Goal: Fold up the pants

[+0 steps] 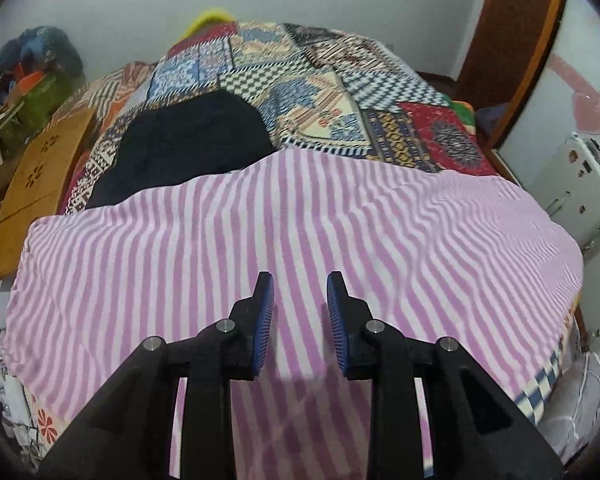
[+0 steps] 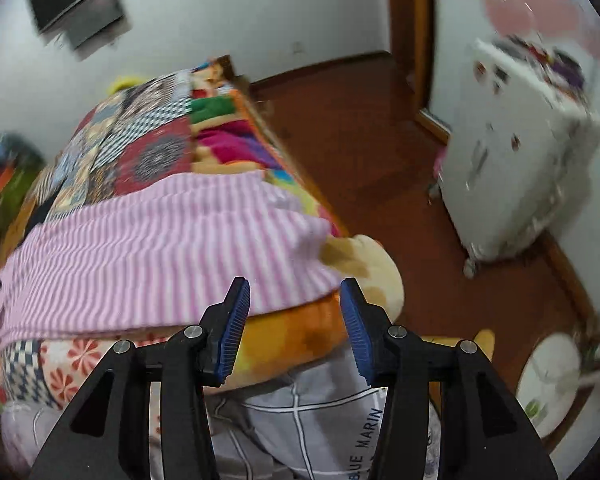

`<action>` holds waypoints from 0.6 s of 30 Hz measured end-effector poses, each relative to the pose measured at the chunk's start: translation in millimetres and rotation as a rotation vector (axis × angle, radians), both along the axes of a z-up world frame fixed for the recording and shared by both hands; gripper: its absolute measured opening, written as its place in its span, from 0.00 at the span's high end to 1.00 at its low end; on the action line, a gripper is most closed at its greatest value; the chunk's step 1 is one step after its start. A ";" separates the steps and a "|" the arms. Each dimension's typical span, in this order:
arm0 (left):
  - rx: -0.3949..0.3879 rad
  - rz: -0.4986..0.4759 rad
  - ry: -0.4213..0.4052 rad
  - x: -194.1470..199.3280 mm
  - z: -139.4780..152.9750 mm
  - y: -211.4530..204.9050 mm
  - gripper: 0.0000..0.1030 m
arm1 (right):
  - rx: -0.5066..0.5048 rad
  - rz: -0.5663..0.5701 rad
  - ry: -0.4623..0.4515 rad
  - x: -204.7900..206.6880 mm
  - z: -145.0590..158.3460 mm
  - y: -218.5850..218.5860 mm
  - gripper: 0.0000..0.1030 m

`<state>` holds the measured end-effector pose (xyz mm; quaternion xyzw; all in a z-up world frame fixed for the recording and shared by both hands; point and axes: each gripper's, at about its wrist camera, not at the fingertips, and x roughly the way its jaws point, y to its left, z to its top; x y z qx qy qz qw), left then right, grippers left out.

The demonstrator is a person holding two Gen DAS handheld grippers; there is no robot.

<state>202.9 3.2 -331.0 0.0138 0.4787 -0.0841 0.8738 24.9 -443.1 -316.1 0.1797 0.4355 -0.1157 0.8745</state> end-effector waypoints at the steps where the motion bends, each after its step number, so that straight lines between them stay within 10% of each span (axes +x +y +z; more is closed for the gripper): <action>1: -0.002 0.012 0.008 3.2 -2.4 1.4 0.74 | 0.018 -0.020 0.001 2.7 -3.7 -4.7 0.57; 14: 0.031 0.057 0.033 6.4 -12.1 9.6 0.74 | 0.180 -0.045 0.006 40.5 -53.7 -0.4 0.49; 18: 0.036 0.066 0.037 9.5 -14.5 11.2 0.74 | 0.145 -0.033 -0.015 38.9 -54.1 4.4 0.82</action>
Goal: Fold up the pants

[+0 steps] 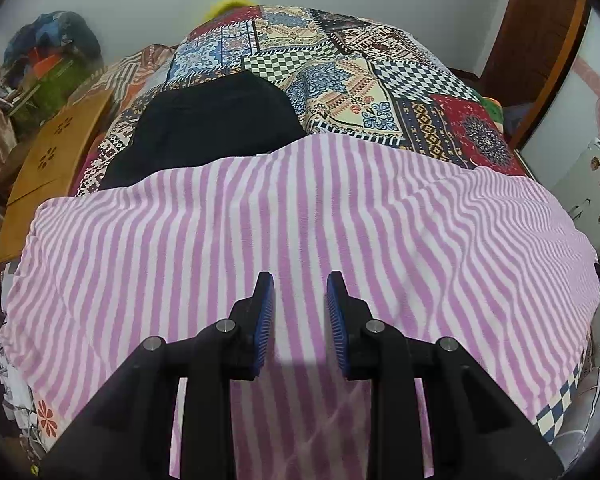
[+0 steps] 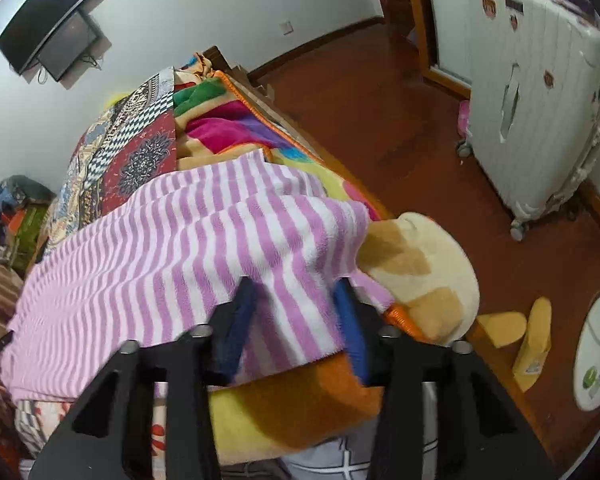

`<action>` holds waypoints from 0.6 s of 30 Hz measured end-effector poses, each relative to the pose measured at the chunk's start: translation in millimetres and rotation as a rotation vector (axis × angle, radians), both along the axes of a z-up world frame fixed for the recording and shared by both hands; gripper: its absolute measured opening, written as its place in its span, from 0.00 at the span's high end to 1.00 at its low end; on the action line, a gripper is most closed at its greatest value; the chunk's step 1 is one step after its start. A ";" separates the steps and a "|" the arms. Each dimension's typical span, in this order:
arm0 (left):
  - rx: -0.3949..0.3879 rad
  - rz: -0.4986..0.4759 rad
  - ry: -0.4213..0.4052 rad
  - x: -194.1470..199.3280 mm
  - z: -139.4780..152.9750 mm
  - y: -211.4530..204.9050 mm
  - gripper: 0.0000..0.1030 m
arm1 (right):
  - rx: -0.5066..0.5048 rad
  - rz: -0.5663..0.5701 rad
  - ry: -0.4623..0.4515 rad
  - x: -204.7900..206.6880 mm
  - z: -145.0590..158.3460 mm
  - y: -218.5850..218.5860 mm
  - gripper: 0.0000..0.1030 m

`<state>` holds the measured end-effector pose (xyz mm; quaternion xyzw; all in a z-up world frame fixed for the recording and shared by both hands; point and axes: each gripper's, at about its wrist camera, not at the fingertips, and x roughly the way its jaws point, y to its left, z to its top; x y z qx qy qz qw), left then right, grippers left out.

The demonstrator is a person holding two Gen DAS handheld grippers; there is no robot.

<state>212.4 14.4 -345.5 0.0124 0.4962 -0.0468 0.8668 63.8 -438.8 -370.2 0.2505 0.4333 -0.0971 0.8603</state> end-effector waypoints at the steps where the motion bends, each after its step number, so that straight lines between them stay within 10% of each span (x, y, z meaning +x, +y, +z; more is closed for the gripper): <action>1: 0.002 0.003 0.002 1.5 -1.7 0.9 0.74 | -0.054 0.013 0.002 -0.1 2.9 3.9 0.85; 18: -0.022 0.097 0.096 29.4 -47.3 30.4 0.73 | -0.358 0.089 0.122 5.3 -12.6 10.0 0.91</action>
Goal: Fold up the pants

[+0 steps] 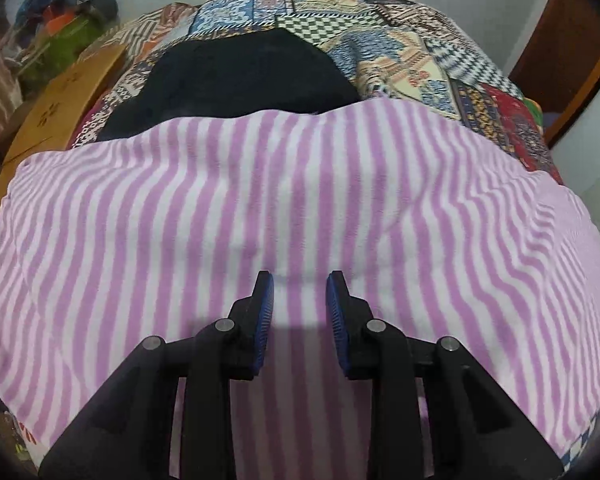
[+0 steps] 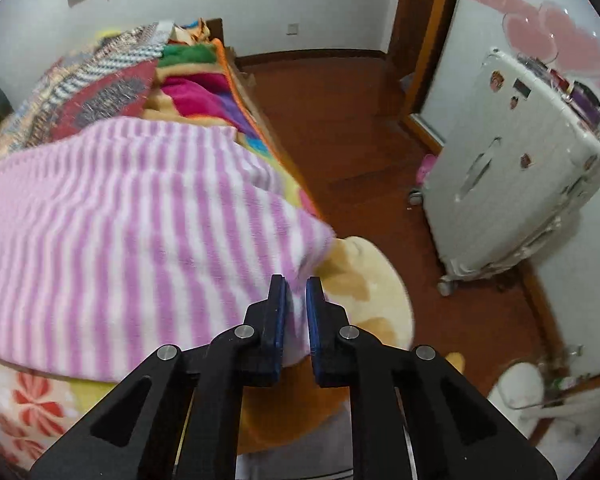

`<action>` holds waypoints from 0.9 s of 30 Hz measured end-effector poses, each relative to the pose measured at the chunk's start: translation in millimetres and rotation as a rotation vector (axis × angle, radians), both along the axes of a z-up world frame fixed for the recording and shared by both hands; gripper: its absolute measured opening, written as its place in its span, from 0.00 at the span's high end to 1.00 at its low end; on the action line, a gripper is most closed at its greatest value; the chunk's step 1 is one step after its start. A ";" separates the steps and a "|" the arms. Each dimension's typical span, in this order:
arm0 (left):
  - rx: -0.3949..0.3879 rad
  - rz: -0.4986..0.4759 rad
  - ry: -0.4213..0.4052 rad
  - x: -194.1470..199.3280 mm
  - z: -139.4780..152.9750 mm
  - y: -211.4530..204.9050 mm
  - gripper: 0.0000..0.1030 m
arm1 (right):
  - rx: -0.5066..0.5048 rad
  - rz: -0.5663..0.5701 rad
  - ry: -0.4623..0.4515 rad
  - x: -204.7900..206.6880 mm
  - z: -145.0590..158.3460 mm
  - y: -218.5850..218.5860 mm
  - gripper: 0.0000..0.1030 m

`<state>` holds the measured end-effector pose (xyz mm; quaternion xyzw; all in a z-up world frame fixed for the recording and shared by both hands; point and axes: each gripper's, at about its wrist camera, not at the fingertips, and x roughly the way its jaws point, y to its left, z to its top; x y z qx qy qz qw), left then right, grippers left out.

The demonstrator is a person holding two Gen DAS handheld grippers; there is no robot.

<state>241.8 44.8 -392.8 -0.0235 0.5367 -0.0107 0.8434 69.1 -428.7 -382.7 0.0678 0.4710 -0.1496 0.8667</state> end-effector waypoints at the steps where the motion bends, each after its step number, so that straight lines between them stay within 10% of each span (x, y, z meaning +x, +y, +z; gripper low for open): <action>1: -0.003 0.001 0.001 -0.1 0.4 0.7 0.73 | 0.010 0.002 -0.001 -0.7 1.1 -0.8 0.91; 5: 0.026 -0.014 -0.004 -6.1 11.7 -5.2 0.73 | 0.001 0.003 -0.009 -9.4 19.5 -2.1 0.88; 11: -0.014 -0.093 -0.091 -18.4 53.8 -33.2 0.72 | 0.153 -0.036 -0.071 -35.3 46.8 -15.0 0.52; 18: -0.054 -0.266 -0.180 -23.2 89.9 -113.7 0.54 | 0.410 -0.026 -0.090 -51.5 39.5 -7.3 0.51; 27: -0.063 -0.471 -0.104 -32.8 68.6 -211.3 0.47 | 0.609 -0.029 -0.081 -44.2 10.1 6.4 0.50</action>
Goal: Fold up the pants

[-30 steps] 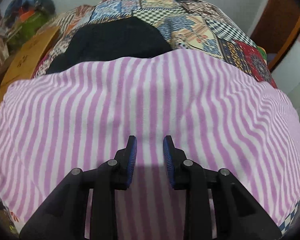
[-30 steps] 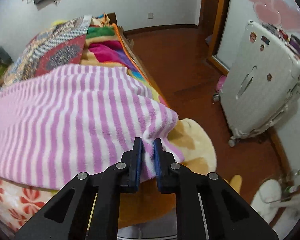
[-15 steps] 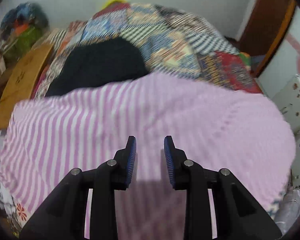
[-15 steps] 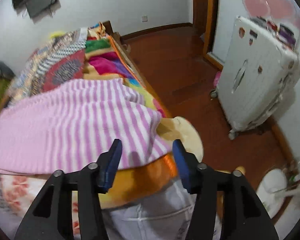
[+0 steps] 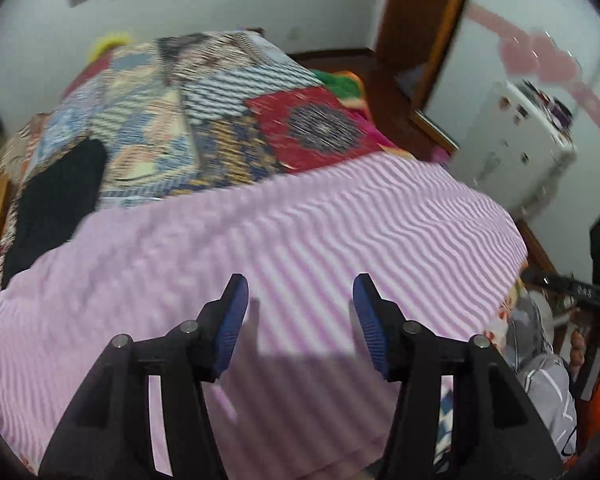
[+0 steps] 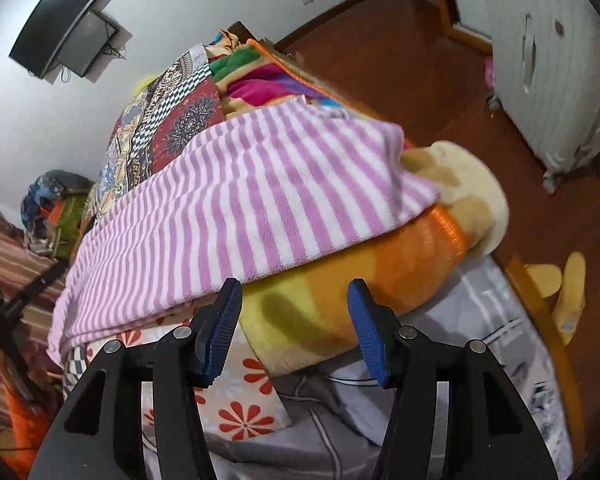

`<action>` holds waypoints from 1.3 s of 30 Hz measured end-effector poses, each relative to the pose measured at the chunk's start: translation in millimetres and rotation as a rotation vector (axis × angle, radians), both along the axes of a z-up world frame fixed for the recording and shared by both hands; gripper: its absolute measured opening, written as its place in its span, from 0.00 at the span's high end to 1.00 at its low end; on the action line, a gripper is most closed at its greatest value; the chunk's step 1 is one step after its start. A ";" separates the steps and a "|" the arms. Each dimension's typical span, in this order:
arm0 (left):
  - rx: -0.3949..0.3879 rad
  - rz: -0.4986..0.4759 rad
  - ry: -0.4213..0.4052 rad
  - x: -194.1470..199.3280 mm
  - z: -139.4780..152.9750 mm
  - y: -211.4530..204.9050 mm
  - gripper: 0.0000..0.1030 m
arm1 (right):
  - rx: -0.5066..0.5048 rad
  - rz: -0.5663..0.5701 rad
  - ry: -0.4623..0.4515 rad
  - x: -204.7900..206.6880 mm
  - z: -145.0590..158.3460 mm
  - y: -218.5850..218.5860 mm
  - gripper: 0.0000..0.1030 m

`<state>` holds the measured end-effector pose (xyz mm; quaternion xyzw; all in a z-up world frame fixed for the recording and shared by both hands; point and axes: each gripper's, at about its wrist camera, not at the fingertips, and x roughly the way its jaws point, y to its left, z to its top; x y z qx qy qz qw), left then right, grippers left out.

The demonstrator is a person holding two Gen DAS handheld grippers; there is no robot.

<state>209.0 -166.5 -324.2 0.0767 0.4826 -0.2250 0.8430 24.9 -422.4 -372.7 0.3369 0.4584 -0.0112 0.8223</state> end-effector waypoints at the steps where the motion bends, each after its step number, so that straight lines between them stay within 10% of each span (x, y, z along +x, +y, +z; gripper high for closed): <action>1: 0.005 -0.017 0.010 -2.1 -4.0 -8.1 0.47 | 0.012 -0.003 -0.003 0.8 -0.7 -1.2 0.47; 19: 0.052 -0.050 0.029 -11.1 -31.3 -41.2 0.36 | 0.150 -0.053 -0.107 25.7 -4.5 -21.9 0.36; 22: 0.059 -0.052 0.023 -11.6 -32.5 -43.5 0.35 | 0.132 -0.067 -0.132 29.4 -1.4 -21.7 0.44; 27: 0.058 -0.051 0.019 -12.5 -32.8 -43.7 0.34 | 0.165 -0.114 -0.148 38.6 -6.7 -28.5 0.89; 39: -0.018 -0.030 0.038 -10.9 -20.6 -27.8 0.35 | 0.006 -0.064 -0.277 50.6 52.4 -17.7 0.91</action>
